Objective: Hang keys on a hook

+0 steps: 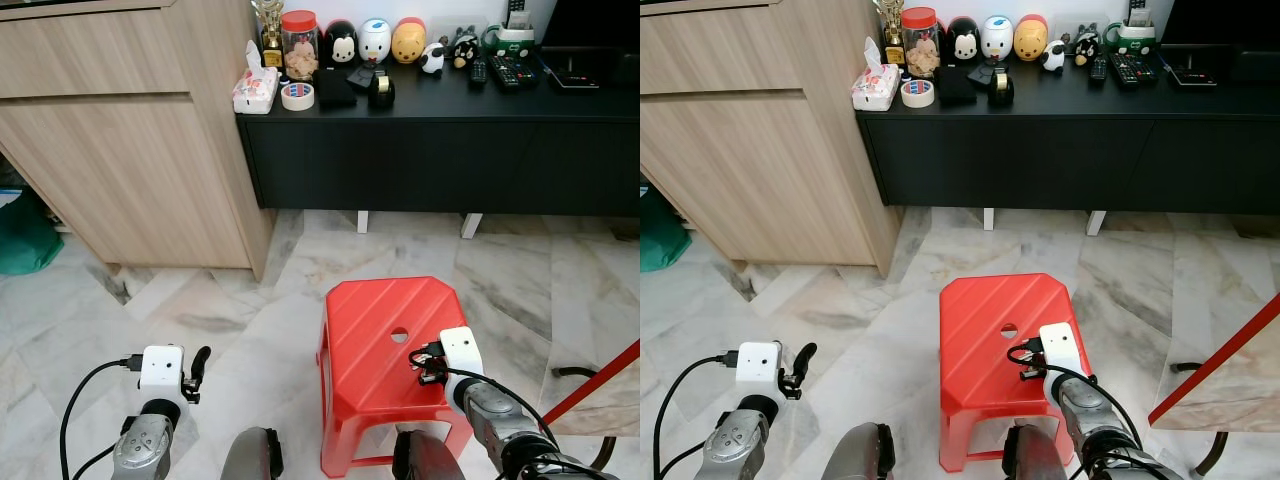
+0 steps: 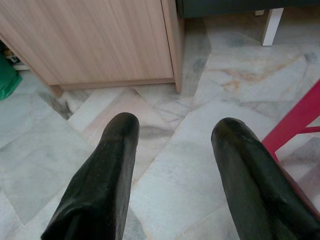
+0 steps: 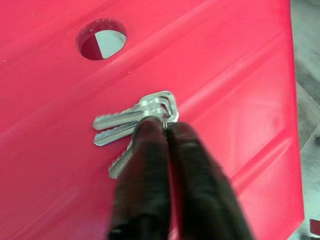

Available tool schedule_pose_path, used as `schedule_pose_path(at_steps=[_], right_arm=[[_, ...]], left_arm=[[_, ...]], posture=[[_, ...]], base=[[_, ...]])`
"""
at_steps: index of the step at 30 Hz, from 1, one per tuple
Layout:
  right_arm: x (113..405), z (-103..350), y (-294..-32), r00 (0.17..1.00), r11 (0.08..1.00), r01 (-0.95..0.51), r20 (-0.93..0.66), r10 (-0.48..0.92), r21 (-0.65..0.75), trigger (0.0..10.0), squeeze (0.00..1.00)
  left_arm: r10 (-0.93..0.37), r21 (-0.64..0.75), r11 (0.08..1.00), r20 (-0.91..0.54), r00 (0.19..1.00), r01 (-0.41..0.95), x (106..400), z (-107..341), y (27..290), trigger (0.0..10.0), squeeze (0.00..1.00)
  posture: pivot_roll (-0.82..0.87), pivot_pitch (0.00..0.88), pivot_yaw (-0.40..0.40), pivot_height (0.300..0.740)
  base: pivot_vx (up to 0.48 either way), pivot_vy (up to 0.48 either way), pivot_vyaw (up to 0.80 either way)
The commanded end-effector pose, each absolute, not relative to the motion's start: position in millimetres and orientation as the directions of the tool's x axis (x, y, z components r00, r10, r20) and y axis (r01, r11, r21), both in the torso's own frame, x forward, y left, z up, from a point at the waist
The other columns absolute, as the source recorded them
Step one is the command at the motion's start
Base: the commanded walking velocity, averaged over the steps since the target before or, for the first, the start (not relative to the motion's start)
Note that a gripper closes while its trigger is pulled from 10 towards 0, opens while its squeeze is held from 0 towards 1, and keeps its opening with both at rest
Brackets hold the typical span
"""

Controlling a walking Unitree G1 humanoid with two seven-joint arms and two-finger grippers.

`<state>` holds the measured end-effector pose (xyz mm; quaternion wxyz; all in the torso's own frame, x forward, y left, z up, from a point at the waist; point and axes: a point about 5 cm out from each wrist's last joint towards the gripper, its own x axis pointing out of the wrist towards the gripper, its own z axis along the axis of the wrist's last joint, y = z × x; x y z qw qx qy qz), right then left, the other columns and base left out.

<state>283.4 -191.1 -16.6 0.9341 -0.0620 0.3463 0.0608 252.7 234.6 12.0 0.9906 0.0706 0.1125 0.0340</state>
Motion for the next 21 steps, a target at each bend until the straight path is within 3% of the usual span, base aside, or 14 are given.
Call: schedule_pose_path(at_steps=[1,11,18,19,20,21], right_arm=[[277,-23,-190,0.733,0.986,-0.156,-0.677,0.071,-0.066,0.0,0.00],[285,-15,-183,0.797,0.990,-0.126,-0.601,0.060,-0.067,0.0,0.00],[303,11,-181,0.921,0.999,0.023,-0.388,-0.031,-0.026,0.0,0.00],[305,15,-180,0.934,0.999,0.045,-0.354,-0.048,-0.017,0.7,0.00],[306,18,-180,0.945,0.998,0.063,-0.323,-0.061,-0.003,3.1,0.00],[307,22,-178,0.955,0.997,0.077,-0.290,-0.067,0.020,4.8,0.00]], left_arm=[[0.101,0.164,0.985,-0.251,0.963,-0.061,246,7,242,10.0,0.00],[0.104,0.161,0.985,-0.256,0.961,-0.064,247,5,240,10.0,0.00],[0.145,0.163,0.981,-0.283,0.948,-0.101,242,0,247,10.0,0.00],[0.151,0.164,0.981,-0.289,0.945,-0.107,241,-2,248,10.0,0.00],[0.156,0.163,0.980,-0.293,0.943,-0.111,240,-3,249,10.0,0.00],[0.160,0.163,0.980,-0.298,0.941,-0.115,239,-4,249,10.0,0.00]], posture=[[0.08,0.094,0.055,0.617],[0.07,0.090,0.051,0.617],[0.06,0.080,0.036,0.617],[0.05,0.077,0.034,0.617],[0.05,0.076,0.034,0.617],[0.05,0.074,0.031,0.617]], base=[[0.000,0.000,0.00],[0.000,0.000,0.00],[0.000,0.000,0.00],[0.000,0.000,0.00],[0.000,0.000,0.00],[0.000,0.000,0.00]])
